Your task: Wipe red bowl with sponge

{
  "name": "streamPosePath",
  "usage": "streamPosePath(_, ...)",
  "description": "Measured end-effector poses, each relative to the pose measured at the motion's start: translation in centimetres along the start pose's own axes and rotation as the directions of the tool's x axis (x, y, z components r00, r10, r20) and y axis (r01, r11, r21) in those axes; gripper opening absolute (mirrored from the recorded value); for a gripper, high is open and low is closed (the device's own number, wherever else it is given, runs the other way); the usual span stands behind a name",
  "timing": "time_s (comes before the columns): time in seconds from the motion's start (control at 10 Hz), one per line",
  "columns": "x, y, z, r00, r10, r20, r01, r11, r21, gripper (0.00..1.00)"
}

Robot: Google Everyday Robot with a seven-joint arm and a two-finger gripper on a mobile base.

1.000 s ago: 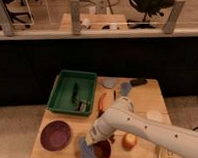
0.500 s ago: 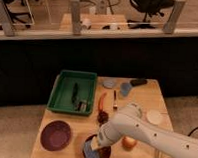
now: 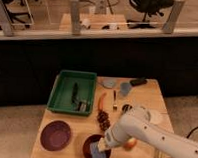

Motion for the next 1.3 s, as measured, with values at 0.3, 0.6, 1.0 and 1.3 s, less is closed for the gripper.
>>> streamPosePath(0.3,0.8,1.6,-0.3,1.0,0.017,0.001,-0.017,1.0,0.026,0.18)
streamPosePath(0.6,2.9,2.4,0.0,1.0,0.007,0.013,-0.008,0.998,0.064,0.18)
streamPosePath(1.0,6.4,0.7,0.2,0.998,-0.053,0.015,0.052,0.996,0.078,0.18)
streamPosePath(1.3,7.5,-1.3,0.6,0.994,-0.111,0.022,0.108,0.991,0.079,0.18)
